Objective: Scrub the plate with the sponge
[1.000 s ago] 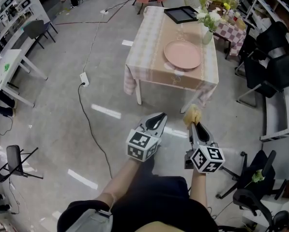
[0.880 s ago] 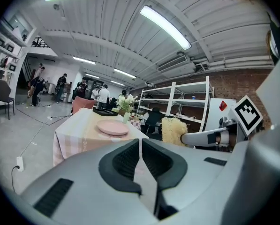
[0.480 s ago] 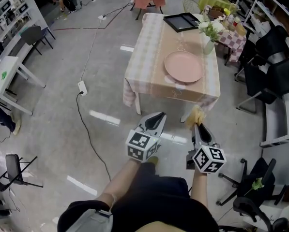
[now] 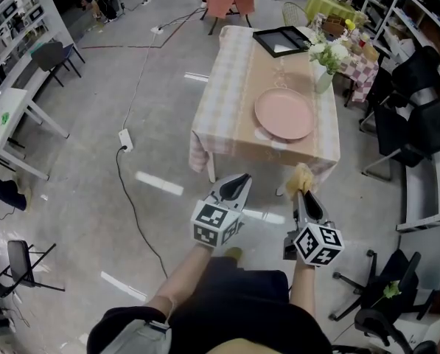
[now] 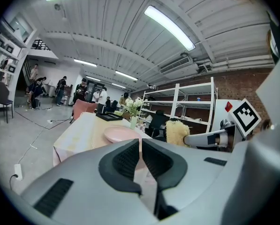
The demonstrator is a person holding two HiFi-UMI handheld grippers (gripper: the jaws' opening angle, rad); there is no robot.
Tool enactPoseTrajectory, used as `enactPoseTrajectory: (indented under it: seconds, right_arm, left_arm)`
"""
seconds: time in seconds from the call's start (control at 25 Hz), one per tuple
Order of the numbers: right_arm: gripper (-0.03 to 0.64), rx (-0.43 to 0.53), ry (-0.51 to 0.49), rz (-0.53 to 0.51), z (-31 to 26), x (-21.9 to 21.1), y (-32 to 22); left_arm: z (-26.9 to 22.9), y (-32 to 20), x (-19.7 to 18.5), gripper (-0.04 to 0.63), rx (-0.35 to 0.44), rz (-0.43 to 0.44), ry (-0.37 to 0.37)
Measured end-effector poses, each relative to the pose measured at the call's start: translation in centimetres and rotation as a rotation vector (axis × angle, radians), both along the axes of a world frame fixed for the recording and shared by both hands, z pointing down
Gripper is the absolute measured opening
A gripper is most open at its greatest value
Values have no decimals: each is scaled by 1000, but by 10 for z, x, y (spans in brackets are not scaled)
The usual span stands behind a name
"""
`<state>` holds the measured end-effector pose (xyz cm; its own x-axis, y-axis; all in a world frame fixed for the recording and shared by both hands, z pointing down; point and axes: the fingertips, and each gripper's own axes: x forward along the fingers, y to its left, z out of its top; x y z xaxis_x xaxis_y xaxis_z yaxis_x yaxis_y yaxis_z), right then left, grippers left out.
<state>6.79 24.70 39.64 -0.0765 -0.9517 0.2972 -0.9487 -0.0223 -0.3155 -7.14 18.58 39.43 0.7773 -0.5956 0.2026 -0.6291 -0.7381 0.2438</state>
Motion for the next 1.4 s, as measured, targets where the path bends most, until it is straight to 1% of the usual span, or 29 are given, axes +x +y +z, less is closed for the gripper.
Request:
enactPoseTrajectory:
  seconds: [0.32,0.68,0.92,1.16,1.4]
  right_arm:
    - [81,-15,2,5,6,3,-1]
    - [81,-17,-7,14,13,16,-2]
    - [81,-17,-19,-16,18,24,-27]
    - [81,-19,-24,-37,17,41,-66]
    - [81,-47,-25,-63,25,62,-107]
  left_arm:
    - [8,-1,0,26,-14,0,-1]
    - [22,5,7,26,-37,5,-30]
    - [28,-22,15,26,-43,-25,-49]
    - [31,-57,39,26,-53,-26,-55]
    - [39,-94,66,26,-79,-20,-60]
